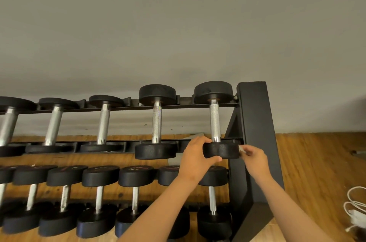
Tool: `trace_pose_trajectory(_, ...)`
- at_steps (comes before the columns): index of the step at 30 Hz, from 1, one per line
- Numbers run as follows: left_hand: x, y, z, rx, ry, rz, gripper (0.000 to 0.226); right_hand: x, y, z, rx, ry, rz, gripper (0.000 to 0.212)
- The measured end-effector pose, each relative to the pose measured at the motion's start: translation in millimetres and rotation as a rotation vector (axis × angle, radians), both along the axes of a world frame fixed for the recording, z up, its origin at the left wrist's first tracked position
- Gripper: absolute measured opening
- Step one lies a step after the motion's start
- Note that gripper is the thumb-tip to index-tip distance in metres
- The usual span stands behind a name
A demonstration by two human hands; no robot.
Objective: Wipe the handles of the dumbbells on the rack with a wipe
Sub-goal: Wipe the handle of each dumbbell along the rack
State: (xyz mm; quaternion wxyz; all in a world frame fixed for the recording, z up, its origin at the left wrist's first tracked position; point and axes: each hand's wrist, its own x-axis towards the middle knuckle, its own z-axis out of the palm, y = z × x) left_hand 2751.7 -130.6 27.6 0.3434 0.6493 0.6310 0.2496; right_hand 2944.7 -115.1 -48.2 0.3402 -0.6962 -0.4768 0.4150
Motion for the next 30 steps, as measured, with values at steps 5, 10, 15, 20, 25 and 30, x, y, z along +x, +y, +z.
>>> trace_pose_trajectory(5,0.7,-0.1,0.1,-0.013,0.007,0.009,0.047,1.4,5.4,-1.8,-0.021,0.008,0.015,0.016)
trace_pose_trajectory(10,1.0,0.4,-0.3,-0.011,0.014,0.007,0.048,-5.3,9.6,-5.2,-0.002,0.014,-0.039,0.022)
trace_pose_trajectory(15,1.0,-0.3,-1.1,-0.013,0.006,0.019,0.048,2.7,-1.3,-8.2,-0.049,0.041,-0.006,0.016)
trace_pose_trajectory(20,0.9,-0.3,-0.2,-0.013,0.000,0.014,0.048,-1.7,3.4,-2.4,-0.042,0.017,-0.032,0.014)
trace_pose_trajectory(25,0.6,-0.6,-2.0,-0.006,0.001,0.012,0.047,-2.2,-22.7,6.9,0.072,-0.028,-0.099,0.012)
trace_pose_trajectory(30,0.1,-0.7,-2.2,0.011,0.006,0.003,0.048,-9.2,-8.9,28.2,0.143,-0.063,-0.099,0.014)
